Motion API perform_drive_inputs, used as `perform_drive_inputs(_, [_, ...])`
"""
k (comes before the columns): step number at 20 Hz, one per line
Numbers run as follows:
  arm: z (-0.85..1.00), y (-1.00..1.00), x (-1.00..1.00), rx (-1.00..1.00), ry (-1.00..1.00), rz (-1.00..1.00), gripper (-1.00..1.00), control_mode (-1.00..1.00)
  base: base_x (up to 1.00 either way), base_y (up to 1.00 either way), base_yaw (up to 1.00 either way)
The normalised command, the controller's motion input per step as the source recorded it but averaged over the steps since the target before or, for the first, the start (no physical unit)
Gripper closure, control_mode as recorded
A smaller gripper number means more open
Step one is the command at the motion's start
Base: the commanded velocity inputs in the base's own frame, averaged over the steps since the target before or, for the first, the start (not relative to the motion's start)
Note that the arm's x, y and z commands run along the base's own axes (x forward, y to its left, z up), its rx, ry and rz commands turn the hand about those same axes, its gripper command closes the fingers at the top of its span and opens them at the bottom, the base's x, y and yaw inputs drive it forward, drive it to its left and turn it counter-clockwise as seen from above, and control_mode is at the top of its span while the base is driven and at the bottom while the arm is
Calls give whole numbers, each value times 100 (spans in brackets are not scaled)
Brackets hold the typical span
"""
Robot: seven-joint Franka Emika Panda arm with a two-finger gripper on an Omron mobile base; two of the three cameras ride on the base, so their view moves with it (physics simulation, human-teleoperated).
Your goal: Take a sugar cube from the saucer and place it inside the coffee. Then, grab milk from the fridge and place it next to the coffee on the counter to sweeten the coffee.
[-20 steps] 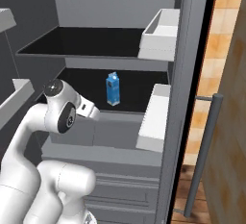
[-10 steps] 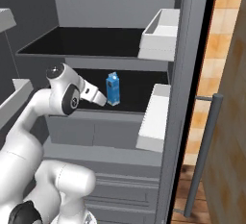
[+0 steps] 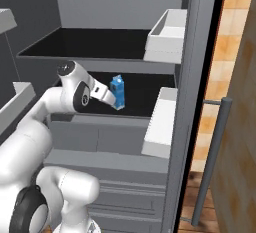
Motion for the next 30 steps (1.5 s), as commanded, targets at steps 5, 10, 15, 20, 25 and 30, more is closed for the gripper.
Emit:
perform_drive_inputs(5, [-15,-26,22,-3,-2,-1,-100,-100,0,0,0])
perform_drive_inputs(10, [0,-18,23,0,-2,-2,-100,-100,0,0,0])
perform_drive_inputs(15, [-1,0,41,-2,-1,-1,-100,-100,0,0,0])
perform_drive_inputs(20, [-7,0,29,-10,-10,-2,-100,-100,0,0,0])
perform_drive_inputs(25, [-6,0,14,-10,-10,-5,-100,-100,0,0,0])
perform_drive_inputs(30, [0,0,15,-1,-1,-2,-100,-100,0,0,0])
